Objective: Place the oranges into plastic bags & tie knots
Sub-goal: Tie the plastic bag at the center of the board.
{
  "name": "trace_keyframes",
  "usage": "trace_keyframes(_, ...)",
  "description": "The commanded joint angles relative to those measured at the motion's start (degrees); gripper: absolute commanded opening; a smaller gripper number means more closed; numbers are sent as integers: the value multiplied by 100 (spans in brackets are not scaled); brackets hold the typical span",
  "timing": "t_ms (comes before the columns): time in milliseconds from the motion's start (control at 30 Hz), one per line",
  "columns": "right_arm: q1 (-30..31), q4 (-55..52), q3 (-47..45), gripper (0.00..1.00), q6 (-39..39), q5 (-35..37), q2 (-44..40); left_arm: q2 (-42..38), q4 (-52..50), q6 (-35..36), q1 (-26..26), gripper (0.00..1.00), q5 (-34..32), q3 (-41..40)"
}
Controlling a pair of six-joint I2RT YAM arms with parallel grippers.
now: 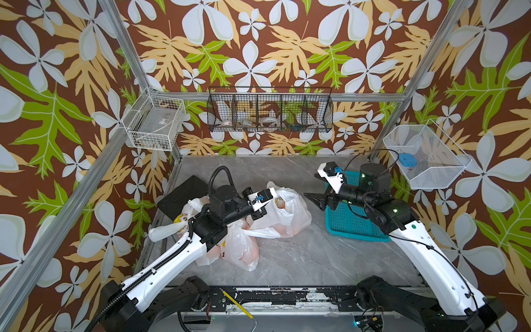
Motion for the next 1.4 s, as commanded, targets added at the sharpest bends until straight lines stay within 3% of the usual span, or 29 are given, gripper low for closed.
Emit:
trace_keyframes(0, -86, 59, 490, 88, 183, -530, 355, 35, 112, 151, -3, 0, 78, 52)
trace_keyframes(167, 174, -105, 1071, 89, 116, -863, 1043, 67, 122, 288, -3, 0, 88, 23)
trace_keyframes(467, 923, -38, 549, 92, -127, -568, 1370, 146, 10, 382, -3, 0, 49, 117)
trace_keyframes(700, 1092, 174, 397, 92, -141, -131, 1616, 145, -37, 398, -5, 0, 164, 164)
trace_keyframes(1367, 1214, 699, 514, 51, -26, 60, 2359, 101, -58, 212, -3, 0, 252, 181)
